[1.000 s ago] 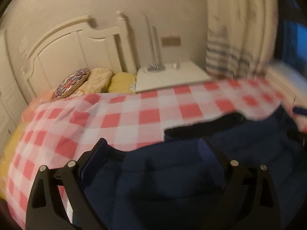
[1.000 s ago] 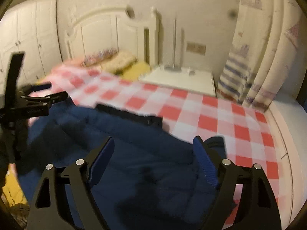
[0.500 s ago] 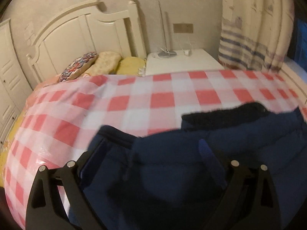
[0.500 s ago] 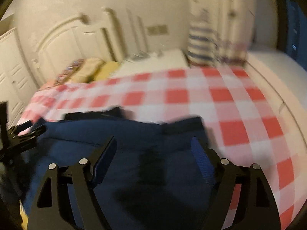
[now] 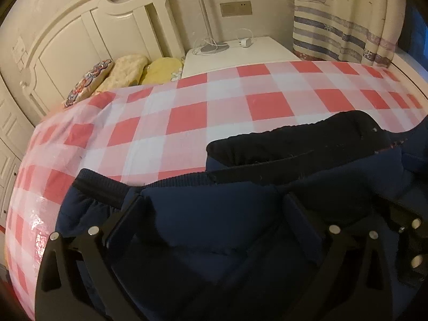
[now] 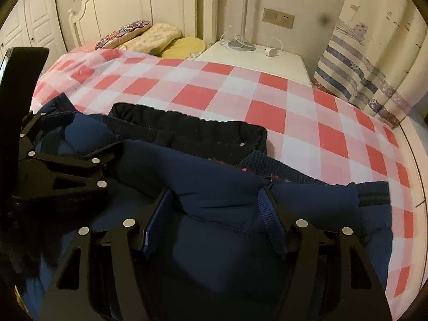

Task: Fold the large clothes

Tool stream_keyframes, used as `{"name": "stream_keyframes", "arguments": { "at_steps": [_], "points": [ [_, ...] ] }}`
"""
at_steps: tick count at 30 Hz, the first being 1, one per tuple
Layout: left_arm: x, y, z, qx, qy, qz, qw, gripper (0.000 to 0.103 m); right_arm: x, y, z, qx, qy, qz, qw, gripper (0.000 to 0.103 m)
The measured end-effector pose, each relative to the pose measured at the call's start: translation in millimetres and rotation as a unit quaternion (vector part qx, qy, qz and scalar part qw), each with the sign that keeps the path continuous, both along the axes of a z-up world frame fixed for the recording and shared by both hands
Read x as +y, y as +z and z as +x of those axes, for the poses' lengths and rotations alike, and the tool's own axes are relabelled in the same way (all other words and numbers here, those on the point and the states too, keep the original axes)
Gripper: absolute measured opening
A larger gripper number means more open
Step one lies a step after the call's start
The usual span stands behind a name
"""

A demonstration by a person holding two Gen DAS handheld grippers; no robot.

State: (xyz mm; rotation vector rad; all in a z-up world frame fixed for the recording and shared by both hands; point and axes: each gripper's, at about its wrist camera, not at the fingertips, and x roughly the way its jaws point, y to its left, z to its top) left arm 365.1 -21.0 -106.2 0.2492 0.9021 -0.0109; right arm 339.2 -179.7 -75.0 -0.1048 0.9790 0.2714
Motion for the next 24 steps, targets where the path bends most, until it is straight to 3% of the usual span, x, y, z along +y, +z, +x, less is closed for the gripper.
{"name": "stream_keyframes", "arguments": {
  "at_steps": [4, 9, 13, 24],
  "points": [
    [5, 17, -4, -0.024, 0.007, 0.003, 0.9997, 0.101, -18, 18, 1, -0.011, -0.025, 0.051, 0.998, 0.065],
    [2, 23, 12, -0.024, 0.007, 0.021, 0.9995, 0.101, -2, 34, 12, -0.028, -0.017, 0.016, 0.999, 0.065],
    [1, 0, 19, -0.002, 0.006, 0.020, 0.9998, 0.101, 16, 5, 21, -0.006, -0.001, -0.031, 1.000, 0.068],
    [10, -9, 19, -0.013, 0.014, -0.014, 0.9997, 0.101, 13, -9, 19, -0.030, -0.016, -0.023, 0.999, 0.074]
  ]
}}
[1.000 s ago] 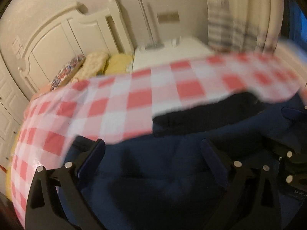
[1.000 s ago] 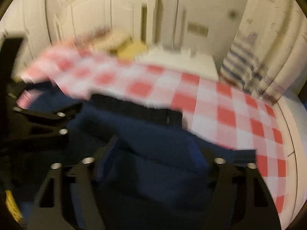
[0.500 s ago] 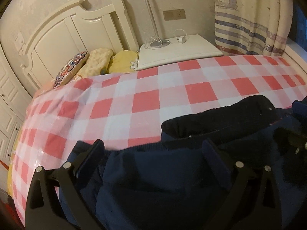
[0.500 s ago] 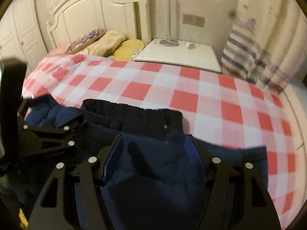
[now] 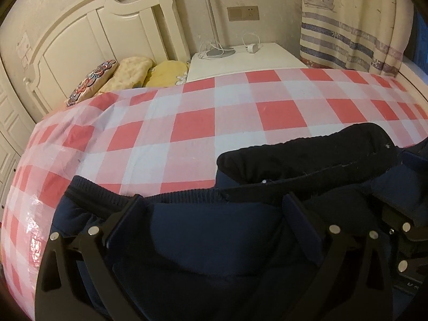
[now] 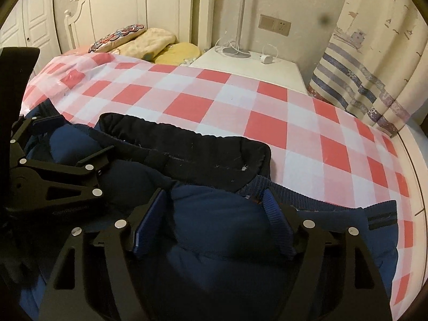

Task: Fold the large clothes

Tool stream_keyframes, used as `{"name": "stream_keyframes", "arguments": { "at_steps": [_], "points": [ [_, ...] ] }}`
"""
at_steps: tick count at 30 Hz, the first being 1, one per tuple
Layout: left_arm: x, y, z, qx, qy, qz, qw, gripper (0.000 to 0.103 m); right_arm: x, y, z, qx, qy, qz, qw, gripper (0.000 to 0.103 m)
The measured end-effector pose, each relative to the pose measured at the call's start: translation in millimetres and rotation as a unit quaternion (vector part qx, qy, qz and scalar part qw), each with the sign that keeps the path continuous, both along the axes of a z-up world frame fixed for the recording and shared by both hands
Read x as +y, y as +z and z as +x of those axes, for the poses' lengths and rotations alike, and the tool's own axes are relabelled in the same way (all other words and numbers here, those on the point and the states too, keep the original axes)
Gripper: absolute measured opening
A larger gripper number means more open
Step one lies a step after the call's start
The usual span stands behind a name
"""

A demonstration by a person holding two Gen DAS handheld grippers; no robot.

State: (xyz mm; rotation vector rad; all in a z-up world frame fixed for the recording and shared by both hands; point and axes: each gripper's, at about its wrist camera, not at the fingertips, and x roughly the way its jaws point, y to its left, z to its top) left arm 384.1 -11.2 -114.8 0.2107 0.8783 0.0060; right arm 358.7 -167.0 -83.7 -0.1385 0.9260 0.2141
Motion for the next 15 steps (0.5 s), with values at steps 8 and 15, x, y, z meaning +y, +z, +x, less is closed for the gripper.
{"name": "stream_keyframes", "arguments": {
  "at_steps": [8, 15],
  "points": [
    [-0.4, -0.7, -0.9, -0.004, 0.002, 0.001, 1.0000, 0.101, 4.0, -3.0, 1.7, -0.001, -0.002, -0.011, 1.000, 0.076],
    [0.4, -4.0, 5.1, 0.016, 0.002, 0.001, 0.9999, 0.101, 4.1, -6.4, 5.1, 0.013, -0.001, -0.010, 1.000, 0.077]
  ]
}}
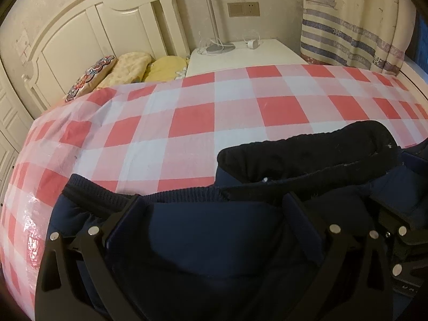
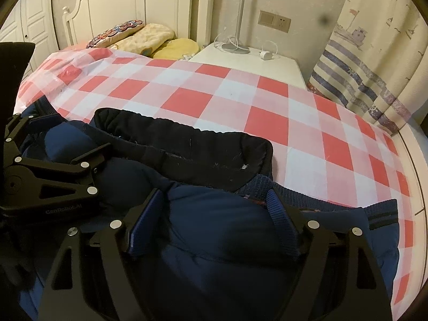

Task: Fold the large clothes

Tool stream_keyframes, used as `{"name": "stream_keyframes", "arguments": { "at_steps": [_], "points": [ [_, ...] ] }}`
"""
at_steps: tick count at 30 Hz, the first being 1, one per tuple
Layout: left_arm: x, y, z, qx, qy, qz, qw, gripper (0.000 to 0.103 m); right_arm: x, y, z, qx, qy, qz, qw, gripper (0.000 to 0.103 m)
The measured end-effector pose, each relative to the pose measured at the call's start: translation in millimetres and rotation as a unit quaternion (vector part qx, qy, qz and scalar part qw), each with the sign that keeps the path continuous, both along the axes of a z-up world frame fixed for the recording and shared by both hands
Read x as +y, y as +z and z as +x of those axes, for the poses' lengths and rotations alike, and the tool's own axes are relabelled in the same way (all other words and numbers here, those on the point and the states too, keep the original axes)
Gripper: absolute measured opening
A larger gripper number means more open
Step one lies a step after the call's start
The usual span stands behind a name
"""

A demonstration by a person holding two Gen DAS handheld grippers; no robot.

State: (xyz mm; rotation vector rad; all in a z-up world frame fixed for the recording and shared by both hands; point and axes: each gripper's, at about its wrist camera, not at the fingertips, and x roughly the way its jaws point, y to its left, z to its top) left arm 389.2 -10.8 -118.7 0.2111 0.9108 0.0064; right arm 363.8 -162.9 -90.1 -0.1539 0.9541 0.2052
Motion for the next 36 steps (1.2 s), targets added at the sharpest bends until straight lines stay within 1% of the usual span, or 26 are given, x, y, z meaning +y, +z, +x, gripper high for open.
{"name": "stream_keyframes", "arguments": {
  "at_steps": [2, 4, 5, 6, 7, 8, 9, 11, 13, 14, 15, 17, 18, 20, 22, 23, 25, 27, 29, 33, 35, 36],
  "points": [
    [1, 2, 4, 0.020, -0.007, 0.001, 0.9998, 0.101, 1, 0, 1, 0.004, 0.002, -0.003, 1.000, 0.078],
    [8, 10, 8, 0.049, -0.018, -0.005, 0.9986, 0.101, -4, 4, 6, 0.031, 0.010, 0.017, 0.999, 0.079],
    [13, 16, 7, 0.051, -0.011, -0.013, 0.9985, 0.101, -8, 7, 7, 0.046, 0.018, 0.028, 0.998, 0.078],
    [26, 31, 2, 0.033, 0.003, -0.031, 0.9990, 0.101, -15, 14, 7, 0.059, 0.025, 0.035, 0.997, 0.077],
    [36, 44, -5, 0.011, 0.006, -0.051, 0.9986, 0.101, -25, 27, 2, 0.045, 0.015, 0.038, 0.998, 0.077],
    [45, 56, -11, -0.008, 0.008, -0.063, 0.9980, 0.101, -39, 43, -7, 0.013, -0.001, 0.043, 0.999, 0.079],
    [54, 66, -16, -0.026, 0.012, -0.062, 0.9977, 0.101, -49, 53, -12, -0.008, -0.013, 0.050, 0.999, 0.080],
    [64, 73, -18, -0.041, 0.017, -0.040, 0.9982, 0.101, -80, 68, -22, -0.040, -0.050, 0.064, 0.996, 0.083],
    [70, 65, -14, -0.038, 0.021, -0.020, 0.9989, 0.101, -100, 67, -25, -0.046, -0.066, 0.059, 0.995, 0.084],
    [73, 54, -11, -0.028, 0.026, -0.007, 0.9992, 0.101, -107, 61, -24, -0.040, -0.070, 0.055, 0.995, 0.084],
    [76, 40, -7, -0.014, 0.030, 0.003, 0.9994, 0.101, -114, 48, -23, -0.024, -0.075, 0.049, 0.996, 0.084],
    [86, 17, 2, 0.019, 0.037, -0.003, 0.9991, 0.101, -122, 20, -20, 0.004, -0.079, 0.040, 0.996, 0.084],
    [92, 13, 4, 0.025, 0.041, -0.023, 0.9986, 0.101, -125, 7, -20, 0.011, -0.077, 0.054, 0.996, 0.085],
    [99, 14, 6, 0.023, 0.051, -0.041, 0.9976, 0.101, -130, 3, -22, 0.005, -0.084, 0.076, 0.994, 0.085],
    [104, 8, 11, 0.040, 0.051, -0.057, 0.9963, 0.101, -130, 1, -22, 0.003, -0.082, 0.081, 0.993, 0.087],
    [108, 6, 12, 0.045, 0.054, -0.069, 0.9951, 0.101, -133, -2, -22, 0.004, -0.083, 0.092, 0.992, 0.087],
    [112, 3, 12, 0.047, 0.061, -0.079, 0.9938, 0.101, -139, -4, -22, 0.003, -0.085, 0.115, 0.990, 0.087],
    [111, 3, 11, 0.045, 0.063, -0.080, 0.9938, 0.101, -143, -4, -22, 0.001, -0.086, 0.130, 0.988, 0.087],
    [109, 3, 10, 0.044, 0.063, -0.079, 0.9939, 0.101, -142, -3, -23, -0.002, -0.086, 0.129, 0.988, 0.087],
    [112, 3, 11, 0.043, 0.065, -0.096, 0.9923, 0.101, -146, -4, -21, -0.002, -0.085, 0.147, 0.985, 0.087],
    [112, 3, 13, 0.048, 0.066, -0.095, 0.9922, 0.101, -149, -5, -21, 0.000, -0.085, 0.153, 0.985, 0.087],
    [111, 3, 14, 0.054, 0.064, -0.091, 0.9923, 0.101, -147, -5, -19, 0.004, -0.084, 0.147, 0.986, 0.087]
  ]
}}
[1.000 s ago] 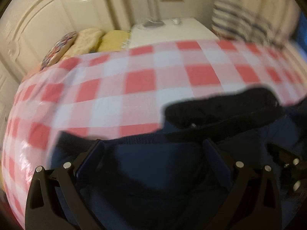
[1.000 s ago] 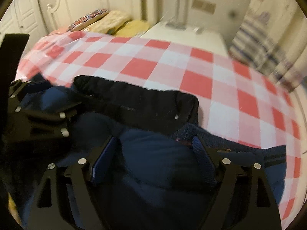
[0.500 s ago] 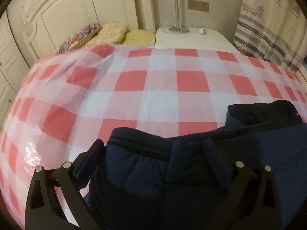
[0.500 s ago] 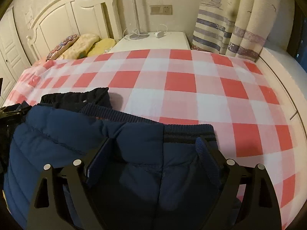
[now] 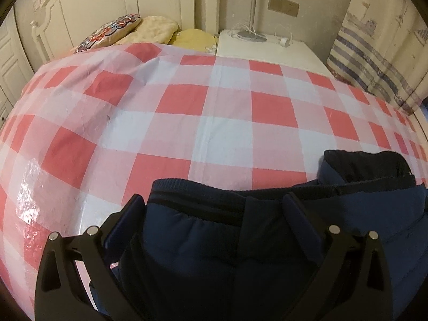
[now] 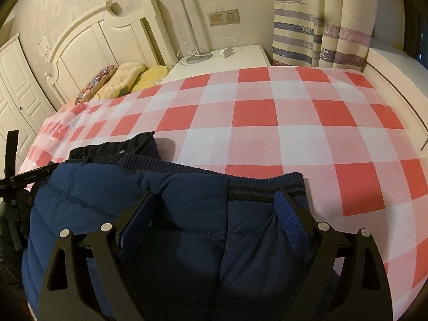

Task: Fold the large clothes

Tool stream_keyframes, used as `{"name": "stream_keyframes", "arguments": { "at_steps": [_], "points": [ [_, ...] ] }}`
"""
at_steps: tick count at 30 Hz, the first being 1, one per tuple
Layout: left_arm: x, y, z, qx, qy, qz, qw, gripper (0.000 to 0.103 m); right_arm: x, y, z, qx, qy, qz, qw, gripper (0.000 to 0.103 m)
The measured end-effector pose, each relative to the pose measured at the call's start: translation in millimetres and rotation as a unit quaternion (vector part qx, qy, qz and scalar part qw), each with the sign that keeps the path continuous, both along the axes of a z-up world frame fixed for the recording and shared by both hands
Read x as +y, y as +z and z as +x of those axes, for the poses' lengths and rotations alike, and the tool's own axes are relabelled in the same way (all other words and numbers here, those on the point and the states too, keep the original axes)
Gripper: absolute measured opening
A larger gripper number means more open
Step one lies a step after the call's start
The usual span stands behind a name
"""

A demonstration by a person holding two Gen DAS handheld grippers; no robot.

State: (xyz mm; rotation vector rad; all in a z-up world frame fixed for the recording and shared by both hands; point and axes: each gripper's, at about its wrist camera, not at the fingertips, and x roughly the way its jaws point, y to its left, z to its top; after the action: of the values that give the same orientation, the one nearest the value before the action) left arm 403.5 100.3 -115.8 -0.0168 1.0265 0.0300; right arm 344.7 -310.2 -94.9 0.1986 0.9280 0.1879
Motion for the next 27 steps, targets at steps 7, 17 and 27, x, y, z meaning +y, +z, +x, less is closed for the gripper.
{"name": "stream_keyframes", "arguments": {
  "at_steps": [7, 17, 27],
  "points": [
    [-15, 75, -47, -0.069, 0.008, 0.002, 0.9976, 0.100, 33, 70, -21, -0.017, 0.008, -0.040, 0.999, 0.086],
    [-97, 26, -86, -0.061, -0.073, 0.053, 0.9941, 0.101, 112, 60, -59, -0.043, 0.074, -0.099, 0.991, 0.089],
    [-99, 2, -89, -0.072, -0.064, 0.057, 0.9937, 0.101, 118, 16, -49, -0.002, 0.065, -0.108, 0.992, 0.094]
  ]
}}
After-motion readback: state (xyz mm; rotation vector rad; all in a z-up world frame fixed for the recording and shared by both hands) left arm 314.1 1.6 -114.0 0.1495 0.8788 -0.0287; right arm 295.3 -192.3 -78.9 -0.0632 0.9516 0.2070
